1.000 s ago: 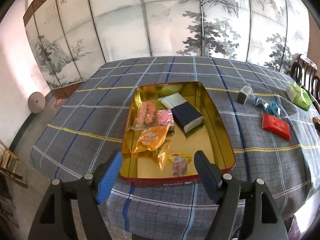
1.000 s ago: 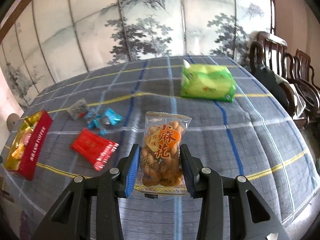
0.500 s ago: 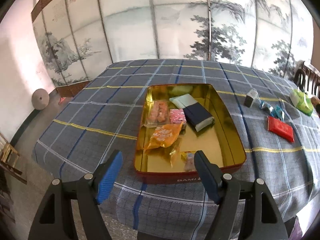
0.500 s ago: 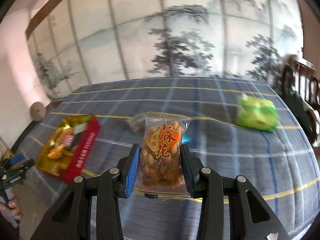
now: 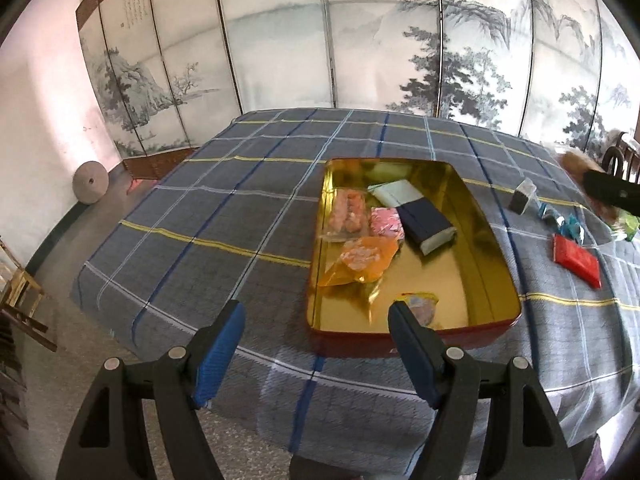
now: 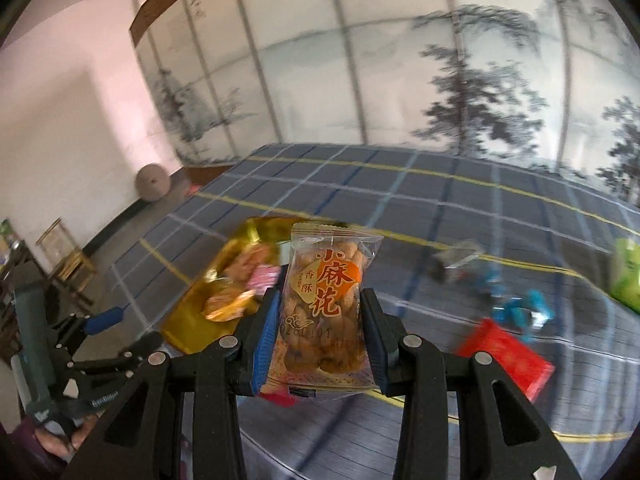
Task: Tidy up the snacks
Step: 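Lower the peanut bag into the gold tray and open the right gripper, then grasp the red snack packet with the right gripper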
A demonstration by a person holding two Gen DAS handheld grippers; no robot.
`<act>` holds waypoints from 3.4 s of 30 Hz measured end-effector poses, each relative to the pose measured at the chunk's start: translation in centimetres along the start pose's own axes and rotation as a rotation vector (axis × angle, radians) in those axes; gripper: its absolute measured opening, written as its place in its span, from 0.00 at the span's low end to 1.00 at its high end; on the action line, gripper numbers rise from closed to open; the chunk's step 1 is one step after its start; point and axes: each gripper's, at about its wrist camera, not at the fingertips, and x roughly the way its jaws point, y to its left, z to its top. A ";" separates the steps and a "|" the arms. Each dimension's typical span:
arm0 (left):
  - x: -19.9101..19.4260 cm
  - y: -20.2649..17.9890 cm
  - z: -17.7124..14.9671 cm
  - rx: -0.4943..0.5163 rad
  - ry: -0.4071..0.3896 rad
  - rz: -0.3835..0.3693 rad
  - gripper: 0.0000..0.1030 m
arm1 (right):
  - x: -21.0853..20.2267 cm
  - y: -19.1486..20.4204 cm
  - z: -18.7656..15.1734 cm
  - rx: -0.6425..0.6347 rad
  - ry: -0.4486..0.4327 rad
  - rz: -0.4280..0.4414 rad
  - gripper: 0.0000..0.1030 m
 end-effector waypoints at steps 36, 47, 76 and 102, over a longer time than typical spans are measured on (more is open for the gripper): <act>2.9 3.6 -1.7 -0.042 0.122 -0.011 0.74 | 10.8 5.0 -1.0 -0.046 0.192 0.049 0.37; 2.7 3.0 -1.6 -0.021 0.123 -0.004 0.74 | 7.1 3.4 -1.3 -0.012 0.096 0.073 0.38; -0.1 -5.8 1.3 0.174 0.129 -0.098 0.74 | 1.5 -17.1 -7.2 -0.179 0.184 -0.166 0.67; 5.6 -23.3 11.8 0.505 0.117 -0.366 0.74 | -5.4 -26.2 -11.5 0.239 0.043 -0.300 0.41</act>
